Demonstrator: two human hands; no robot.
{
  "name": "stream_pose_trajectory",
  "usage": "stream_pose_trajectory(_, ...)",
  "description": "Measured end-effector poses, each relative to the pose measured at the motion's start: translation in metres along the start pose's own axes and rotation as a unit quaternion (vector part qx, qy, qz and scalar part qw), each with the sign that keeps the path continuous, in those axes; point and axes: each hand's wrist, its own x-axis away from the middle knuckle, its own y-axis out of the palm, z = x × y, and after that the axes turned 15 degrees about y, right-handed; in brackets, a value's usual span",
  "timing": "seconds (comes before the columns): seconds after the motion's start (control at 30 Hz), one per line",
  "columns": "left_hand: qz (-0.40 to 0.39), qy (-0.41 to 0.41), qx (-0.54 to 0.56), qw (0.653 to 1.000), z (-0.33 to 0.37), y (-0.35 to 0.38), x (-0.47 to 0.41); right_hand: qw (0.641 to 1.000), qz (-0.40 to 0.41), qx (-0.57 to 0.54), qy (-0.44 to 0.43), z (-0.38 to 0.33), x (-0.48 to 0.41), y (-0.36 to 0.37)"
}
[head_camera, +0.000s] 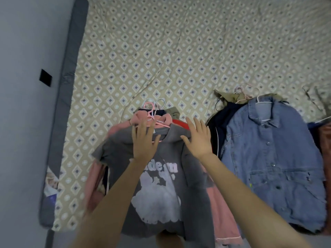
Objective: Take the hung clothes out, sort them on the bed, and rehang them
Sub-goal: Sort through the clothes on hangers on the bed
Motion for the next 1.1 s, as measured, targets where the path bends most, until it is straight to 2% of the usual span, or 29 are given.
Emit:
stream_pose_trajectory(0.23,-0.046,0.002,-0.028,0.999,0.127,-0.011,0.006,1.0,0.013,-0.021,0.002,0.095,0.057,-0.06)
stream_pose_trajectory(0.33,-0.035,-0.006,-0.034,0.999,0.194,0.0,0.01,0.999,0.02,-0.026,-0.007,0.157,0.076,-0.082)
stream_pose_trajectory(0.5,0.005,-0.062,-0.024,0.998,0.304,0.03,-0.001,1.0,-0.03,0.01,-0.002,0.26,0.089,-0.115)
stream_pose_trajectory(0.67,-0.001,-0.091,0.002,0.996,0.388,0.059,-0.016,1.0,-0.018,0.019,-0.008,0.348,0.083,-0.156)
stream_pose_trajectory(0.83,0.005,-0.081,-0.009,0.997,0.426,0.08,-0.033,0.999,-0.016,0.027,0.005,0.402,0.057,-0.173)
stream_pose_trajectory(0.97,-0.024,-0.092,0.002,0.995,0.425,0.104,-0.044,0.999,-0.025,0.028,0.019,0.43,0.033,-0.169)
stream_pose_trajectory(1.1,-0.017,-0.106,0.036,0.994,0.42,0.125,-0.061,0.998,-0.041,0.032,0.037,0.446,0.005,-0.161)
